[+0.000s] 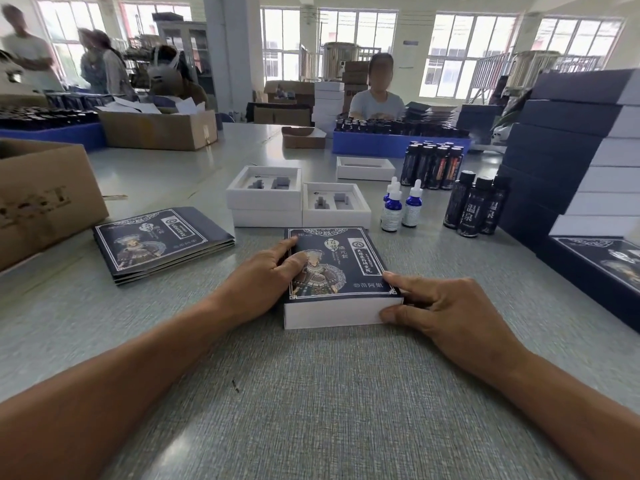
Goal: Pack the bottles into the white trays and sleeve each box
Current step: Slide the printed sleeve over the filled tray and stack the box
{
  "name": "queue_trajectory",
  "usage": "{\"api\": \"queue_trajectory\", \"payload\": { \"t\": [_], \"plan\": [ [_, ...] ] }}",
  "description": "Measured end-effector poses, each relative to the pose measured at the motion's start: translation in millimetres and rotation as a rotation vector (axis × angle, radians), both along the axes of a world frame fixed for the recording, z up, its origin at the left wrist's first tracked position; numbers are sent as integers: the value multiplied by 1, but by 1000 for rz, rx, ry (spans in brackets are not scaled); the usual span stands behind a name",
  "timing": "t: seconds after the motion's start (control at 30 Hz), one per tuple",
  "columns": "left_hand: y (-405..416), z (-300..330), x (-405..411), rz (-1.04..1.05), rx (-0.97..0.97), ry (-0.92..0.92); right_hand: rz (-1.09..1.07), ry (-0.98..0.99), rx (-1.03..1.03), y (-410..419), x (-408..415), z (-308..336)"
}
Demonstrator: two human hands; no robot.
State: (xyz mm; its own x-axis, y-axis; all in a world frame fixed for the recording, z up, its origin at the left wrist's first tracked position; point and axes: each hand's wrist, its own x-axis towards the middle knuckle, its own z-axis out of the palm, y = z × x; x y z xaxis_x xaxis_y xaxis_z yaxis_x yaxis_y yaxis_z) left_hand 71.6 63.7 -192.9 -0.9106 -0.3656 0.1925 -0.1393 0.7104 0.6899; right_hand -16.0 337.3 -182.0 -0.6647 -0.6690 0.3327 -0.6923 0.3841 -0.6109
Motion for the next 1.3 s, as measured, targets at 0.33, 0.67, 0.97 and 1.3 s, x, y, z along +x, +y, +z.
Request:
{"api": "queue_trajectory", "payload": {
  "t": [0.33, 0.67, 0.97, 1.3],
  "plan": [
    [-19, 6, -4, 205, 111, 178, 163, -188, 17, 15, -4, 5],
    [-10, 6, 0, 244, 3, 240, 169, -184, 34, 13, -4, 6],
    [-5, 10, 7, 304, -32, 257, 164, -243, 71, 15, -2, 11],
    [18, 8, 8, 392, -165, 255, -80, -30, 437, -5, 56, 36]
  ]
}}
